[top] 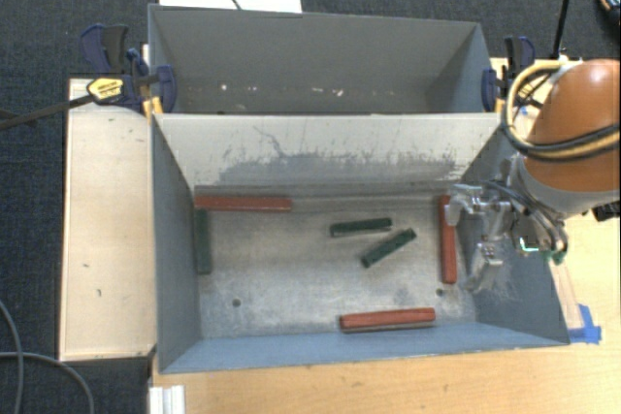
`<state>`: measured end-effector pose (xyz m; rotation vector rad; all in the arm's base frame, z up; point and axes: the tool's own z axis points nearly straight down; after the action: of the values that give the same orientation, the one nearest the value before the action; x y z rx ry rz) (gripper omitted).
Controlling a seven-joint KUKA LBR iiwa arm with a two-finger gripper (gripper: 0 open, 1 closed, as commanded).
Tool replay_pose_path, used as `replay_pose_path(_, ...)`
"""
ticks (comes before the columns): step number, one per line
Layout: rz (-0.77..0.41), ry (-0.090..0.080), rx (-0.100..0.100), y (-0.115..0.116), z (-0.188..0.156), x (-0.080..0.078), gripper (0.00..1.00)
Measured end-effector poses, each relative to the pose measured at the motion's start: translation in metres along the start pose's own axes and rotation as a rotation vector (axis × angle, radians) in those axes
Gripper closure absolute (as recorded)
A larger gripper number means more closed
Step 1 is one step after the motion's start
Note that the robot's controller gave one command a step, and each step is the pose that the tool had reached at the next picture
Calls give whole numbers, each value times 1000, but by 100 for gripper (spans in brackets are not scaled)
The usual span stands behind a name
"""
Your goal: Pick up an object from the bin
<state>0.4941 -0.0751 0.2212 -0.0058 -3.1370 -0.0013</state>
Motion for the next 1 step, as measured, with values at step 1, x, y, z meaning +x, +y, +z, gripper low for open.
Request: replay_pose_path(1,-364,-1,-1,49,141,-20,0)
